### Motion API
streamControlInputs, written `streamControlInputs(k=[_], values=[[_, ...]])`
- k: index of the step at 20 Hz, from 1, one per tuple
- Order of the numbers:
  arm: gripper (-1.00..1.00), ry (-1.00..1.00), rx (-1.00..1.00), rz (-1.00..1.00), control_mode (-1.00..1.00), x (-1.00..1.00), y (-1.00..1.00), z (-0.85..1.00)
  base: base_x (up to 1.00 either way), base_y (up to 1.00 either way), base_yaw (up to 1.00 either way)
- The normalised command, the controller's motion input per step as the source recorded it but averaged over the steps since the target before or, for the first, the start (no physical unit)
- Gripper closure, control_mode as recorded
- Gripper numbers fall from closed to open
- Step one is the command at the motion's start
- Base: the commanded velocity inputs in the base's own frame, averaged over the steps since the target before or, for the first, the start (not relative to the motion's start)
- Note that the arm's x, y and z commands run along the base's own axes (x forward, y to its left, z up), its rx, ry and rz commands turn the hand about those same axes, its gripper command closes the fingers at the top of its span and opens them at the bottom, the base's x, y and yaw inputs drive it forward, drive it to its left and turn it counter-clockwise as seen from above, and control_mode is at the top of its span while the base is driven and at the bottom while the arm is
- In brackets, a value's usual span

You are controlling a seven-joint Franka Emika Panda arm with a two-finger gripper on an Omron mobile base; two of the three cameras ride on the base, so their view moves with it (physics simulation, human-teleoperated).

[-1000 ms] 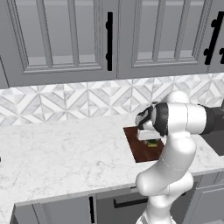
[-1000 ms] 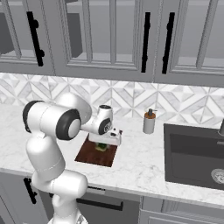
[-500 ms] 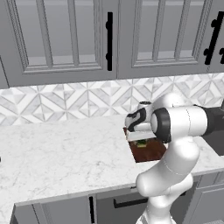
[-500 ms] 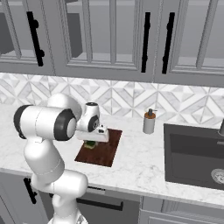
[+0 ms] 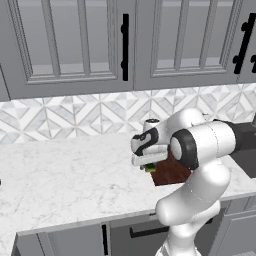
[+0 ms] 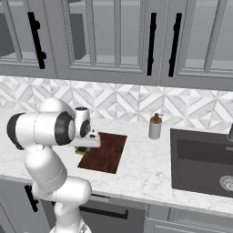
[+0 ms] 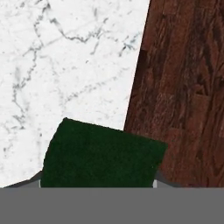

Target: Pick up the sponge from the counter and clean the cutting board by briefly scrubbing or pressing down on the cutting board. Once finished, release the sponge.

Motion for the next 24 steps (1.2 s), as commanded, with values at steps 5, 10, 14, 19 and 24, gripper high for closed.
streamControlInputs(k=[5, 10, 14, 19, 24], values=[[1.0, 0.0, 0.0, 0.05, -1.0, -0.14, 0.56, -0.02, 0.0, 0.0, 0.0], [1.0, -0.01, 0.0, 0.05, -1.0, 0.0, 0.54, 0.0, 0.0, 0.0, 0.0], [1.0, -0.01, 0.0, 0.03, -1.0, 0.0, 0.28, -0.02, 0.0, 0.0, 0.0], [1.0, 0.0, 0.0, 0.0, -1.0, 0.0, 0.0, -0.25, 0.0, 0.0, 0.0], [1.0, 0.0, 0.0, 0.0, -1.0, 0.0, 0.0, -0.23, 0.0, 0.0, 0.0]])
